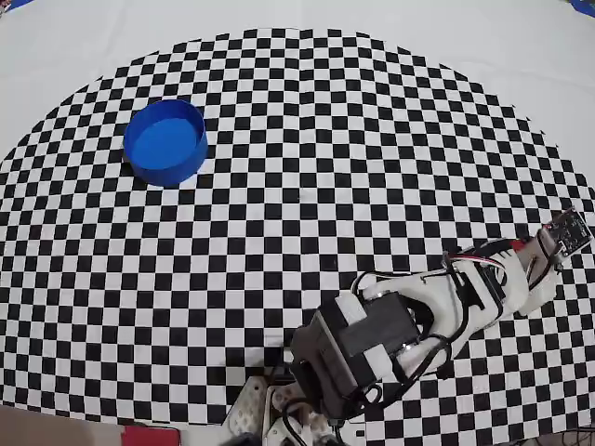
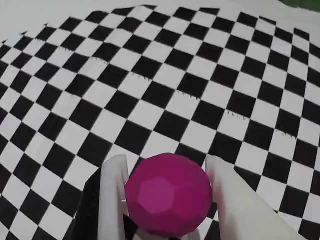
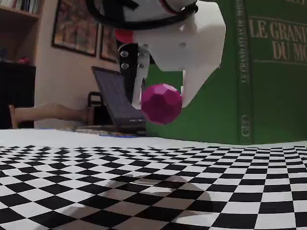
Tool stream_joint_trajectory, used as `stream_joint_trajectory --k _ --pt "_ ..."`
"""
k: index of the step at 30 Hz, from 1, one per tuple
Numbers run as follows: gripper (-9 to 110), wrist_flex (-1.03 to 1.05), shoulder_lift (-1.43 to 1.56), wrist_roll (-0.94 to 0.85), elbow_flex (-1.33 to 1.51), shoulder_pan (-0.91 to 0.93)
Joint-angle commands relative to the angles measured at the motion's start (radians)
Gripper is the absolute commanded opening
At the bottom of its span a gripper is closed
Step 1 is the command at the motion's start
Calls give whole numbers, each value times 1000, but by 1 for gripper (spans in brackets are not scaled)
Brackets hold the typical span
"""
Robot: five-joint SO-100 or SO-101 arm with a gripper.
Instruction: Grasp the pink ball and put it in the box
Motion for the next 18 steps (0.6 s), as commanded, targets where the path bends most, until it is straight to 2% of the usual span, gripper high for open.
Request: stream_joint_trajectory --k 1,18 --pt "0 8 78 -8 -23 11" --pt "0 31 202 -8 18 11"
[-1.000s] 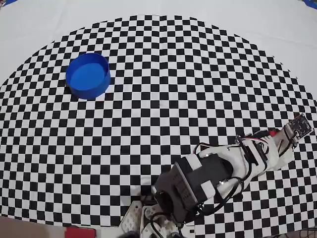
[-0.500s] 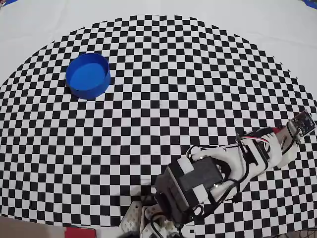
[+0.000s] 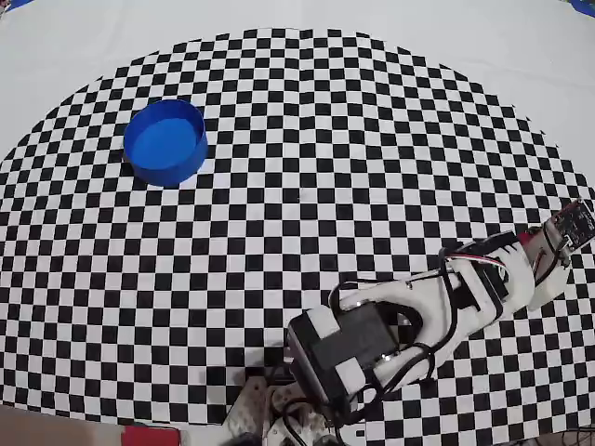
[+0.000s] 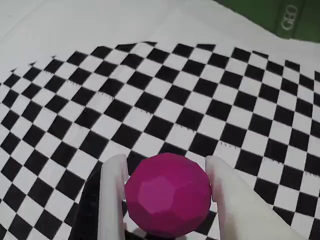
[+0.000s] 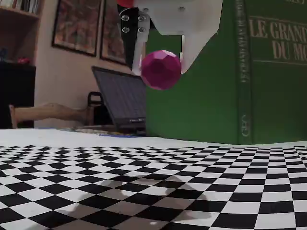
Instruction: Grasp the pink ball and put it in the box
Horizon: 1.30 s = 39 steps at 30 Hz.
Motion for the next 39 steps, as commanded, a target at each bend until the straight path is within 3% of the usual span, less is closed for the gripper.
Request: stream_joint_trajectory --k 1,39 --pt "0 5 77 -8 2 11" --pt "0 66 347 0 118 -83"
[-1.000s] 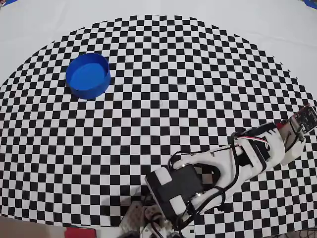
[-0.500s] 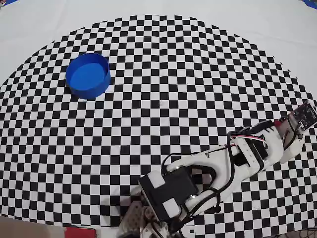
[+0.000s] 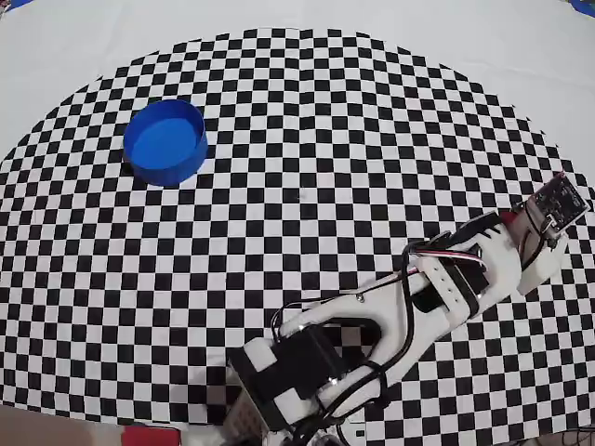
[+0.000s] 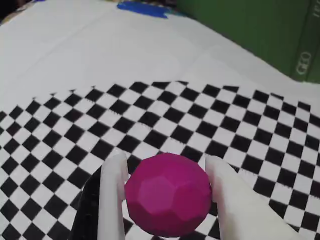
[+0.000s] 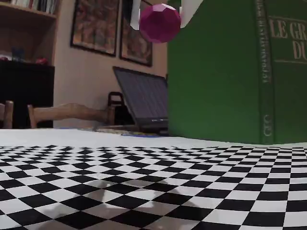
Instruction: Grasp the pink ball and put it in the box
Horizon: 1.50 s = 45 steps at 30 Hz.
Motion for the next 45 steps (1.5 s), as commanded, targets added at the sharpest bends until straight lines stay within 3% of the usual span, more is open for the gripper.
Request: stream_joint_trajectory --k 1,19,45 --pt "0 14 66 0 -3 -6" --pt "0 57 206 3 81 -98" --pt "0 95 279 3 114 -380"
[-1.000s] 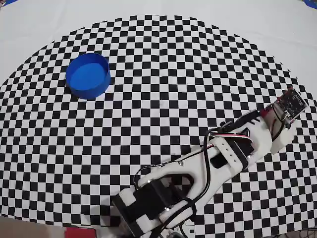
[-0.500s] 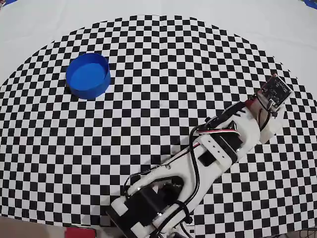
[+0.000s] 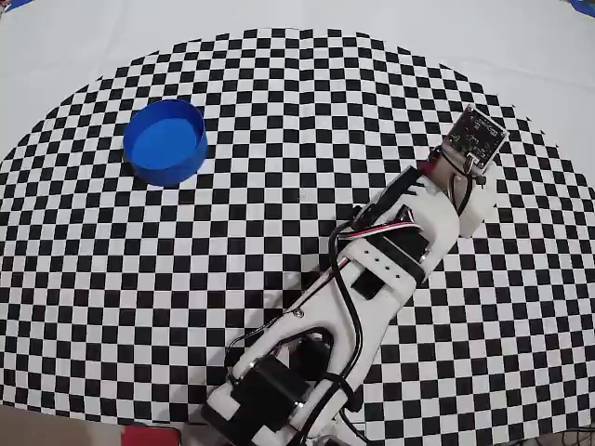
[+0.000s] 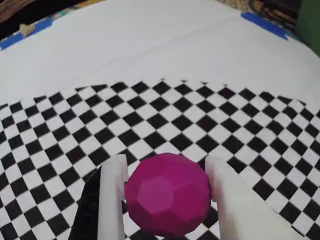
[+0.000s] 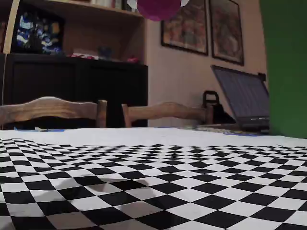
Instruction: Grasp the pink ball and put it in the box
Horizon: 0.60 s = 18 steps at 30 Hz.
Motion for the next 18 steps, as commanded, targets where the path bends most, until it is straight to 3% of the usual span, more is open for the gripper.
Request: stream_joint_trajectory --k 1,18 --pt "0 2 48 3 0 -43" --pt "0 2 78 0 21 -213"
